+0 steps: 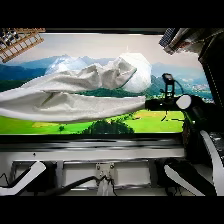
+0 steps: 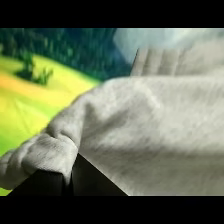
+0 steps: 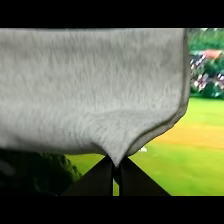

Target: Fold the clothes and pants, and hang the long-sleeved shirts on hangers.

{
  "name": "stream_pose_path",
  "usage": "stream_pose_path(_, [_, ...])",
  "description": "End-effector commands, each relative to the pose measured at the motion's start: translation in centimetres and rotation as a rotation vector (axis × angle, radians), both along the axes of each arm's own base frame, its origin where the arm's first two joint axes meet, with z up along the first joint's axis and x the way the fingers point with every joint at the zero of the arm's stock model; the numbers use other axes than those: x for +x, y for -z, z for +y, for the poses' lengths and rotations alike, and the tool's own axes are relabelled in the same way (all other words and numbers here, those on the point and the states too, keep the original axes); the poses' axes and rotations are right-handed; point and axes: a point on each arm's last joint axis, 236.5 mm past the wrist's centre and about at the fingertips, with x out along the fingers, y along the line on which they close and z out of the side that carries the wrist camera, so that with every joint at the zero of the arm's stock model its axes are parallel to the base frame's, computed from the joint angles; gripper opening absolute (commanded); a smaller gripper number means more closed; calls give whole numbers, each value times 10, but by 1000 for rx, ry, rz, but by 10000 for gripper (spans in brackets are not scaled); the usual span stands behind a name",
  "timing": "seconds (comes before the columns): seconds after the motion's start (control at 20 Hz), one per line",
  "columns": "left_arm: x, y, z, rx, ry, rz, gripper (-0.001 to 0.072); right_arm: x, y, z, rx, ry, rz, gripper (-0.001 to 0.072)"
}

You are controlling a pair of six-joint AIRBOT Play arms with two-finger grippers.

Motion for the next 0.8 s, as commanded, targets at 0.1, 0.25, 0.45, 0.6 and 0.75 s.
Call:
stream_pose_path(0.1, [-76,65,1,-100,-17,276,29,-63,48,-21,-158,-125,251,39])
stream_pose_path(0.25, [-105,85,-8,-180,-60,323,30,-82,56,-30,-192,-147,317,39])
stream_pose_path(0.45, [-103,93,-18,-229,-84,287,405,-104,54,-32,-199,-183,395,39])
stream_pose_path(0.6, [-57,55,-17,-318,-165,35,657,-103,46,-32,-198,-188,365,292])
stream_pose_path(0.75, [1,-32,10,-343,-225,-306,650,-96,38,-28,-181,-178,312,475])
